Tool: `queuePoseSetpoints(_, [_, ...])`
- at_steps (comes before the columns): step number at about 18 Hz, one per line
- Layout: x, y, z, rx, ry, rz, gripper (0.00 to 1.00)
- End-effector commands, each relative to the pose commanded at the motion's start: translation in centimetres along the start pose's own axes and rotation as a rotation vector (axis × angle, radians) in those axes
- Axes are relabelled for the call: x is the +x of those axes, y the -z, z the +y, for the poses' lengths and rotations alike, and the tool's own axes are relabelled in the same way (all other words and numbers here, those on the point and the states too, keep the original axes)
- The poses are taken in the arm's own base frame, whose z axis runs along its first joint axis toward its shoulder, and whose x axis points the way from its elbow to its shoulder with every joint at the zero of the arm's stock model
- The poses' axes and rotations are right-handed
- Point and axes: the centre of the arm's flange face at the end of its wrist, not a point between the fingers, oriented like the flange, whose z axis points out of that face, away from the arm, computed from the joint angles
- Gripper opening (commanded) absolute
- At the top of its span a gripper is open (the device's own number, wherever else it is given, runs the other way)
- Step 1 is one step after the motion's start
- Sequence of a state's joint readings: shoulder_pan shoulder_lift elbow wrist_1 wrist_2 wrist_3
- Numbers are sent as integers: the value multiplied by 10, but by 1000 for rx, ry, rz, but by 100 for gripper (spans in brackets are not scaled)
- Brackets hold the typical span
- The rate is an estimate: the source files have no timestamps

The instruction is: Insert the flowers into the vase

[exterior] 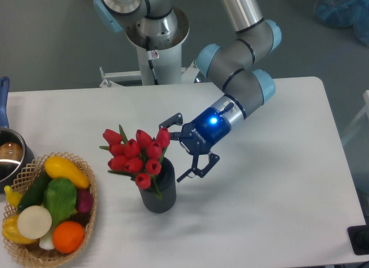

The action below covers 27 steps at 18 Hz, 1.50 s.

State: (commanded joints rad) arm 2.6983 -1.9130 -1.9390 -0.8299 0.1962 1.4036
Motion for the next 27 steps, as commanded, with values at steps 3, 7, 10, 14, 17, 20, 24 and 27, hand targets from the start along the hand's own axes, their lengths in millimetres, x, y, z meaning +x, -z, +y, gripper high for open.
queuePoseSetpoints(3, [5, 5, -12, -56, -34, -19, 100])
queuePoseSetpoints(7, [13, 17, -26, -200, -82, -70, 100])
queuePoseSetpoints(10, [20, 18, -27, -282, -92, -89, 100])
queuePoseSetpoints(14, [27, 22, -33, -362, -114, -111, 100])
queuePoseSetpoints(17, [31, 32, -44, -513, -159, -167, 100])
queuePoseSetpoints(20, [49, 58, -86, -680, -244, -280, 100])
queuePoseSetpoints(24, [63, 108, -115, -928, -204, -425, 100])
queuePoseSetpoints(27, [72, 136, -123, -1022, -172, -483, 100])
